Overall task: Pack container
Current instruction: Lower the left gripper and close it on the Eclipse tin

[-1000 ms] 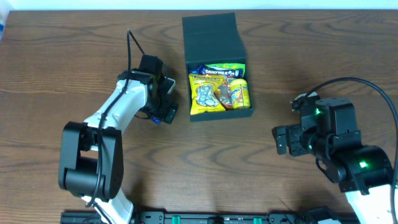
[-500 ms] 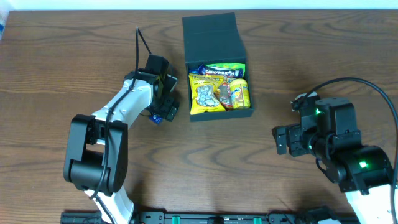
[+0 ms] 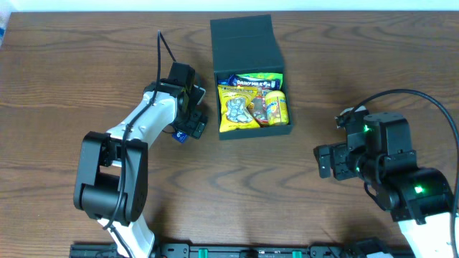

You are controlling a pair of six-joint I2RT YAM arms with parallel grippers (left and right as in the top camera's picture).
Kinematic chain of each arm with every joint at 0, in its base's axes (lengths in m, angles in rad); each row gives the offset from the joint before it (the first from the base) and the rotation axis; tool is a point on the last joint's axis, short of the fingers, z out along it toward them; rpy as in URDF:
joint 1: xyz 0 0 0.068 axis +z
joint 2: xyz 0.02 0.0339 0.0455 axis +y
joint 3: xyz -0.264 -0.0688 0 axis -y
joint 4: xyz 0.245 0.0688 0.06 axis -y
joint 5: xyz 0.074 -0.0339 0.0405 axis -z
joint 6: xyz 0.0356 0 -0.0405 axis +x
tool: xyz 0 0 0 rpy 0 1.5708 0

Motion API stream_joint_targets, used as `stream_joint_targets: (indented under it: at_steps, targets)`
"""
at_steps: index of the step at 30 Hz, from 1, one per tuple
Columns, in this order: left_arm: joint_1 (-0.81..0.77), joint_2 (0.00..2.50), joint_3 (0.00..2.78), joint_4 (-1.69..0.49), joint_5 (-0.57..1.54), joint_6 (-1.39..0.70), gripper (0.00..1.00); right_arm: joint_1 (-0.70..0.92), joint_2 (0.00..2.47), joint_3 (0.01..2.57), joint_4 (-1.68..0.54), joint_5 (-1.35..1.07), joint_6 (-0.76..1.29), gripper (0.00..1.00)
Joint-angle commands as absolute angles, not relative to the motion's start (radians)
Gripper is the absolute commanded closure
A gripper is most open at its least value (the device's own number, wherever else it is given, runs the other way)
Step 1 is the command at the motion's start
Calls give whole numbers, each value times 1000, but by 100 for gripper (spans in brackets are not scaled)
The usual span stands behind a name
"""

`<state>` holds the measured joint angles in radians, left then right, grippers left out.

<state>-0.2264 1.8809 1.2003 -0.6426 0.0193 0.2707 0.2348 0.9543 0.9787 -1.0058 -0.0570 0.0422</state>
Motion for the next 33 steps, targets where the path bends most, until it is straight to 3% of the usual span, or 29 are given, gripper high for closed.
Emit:
stream_joint_targets:
  at_steps: [1,33]
  targets:
    - [-231,1893,1200,-641,26,287,5,228,947,979,-1006,-64,55,1]
    - [-232,1893,1161,-620,26,239,5,228,947,979,-1006,-64,55,1]
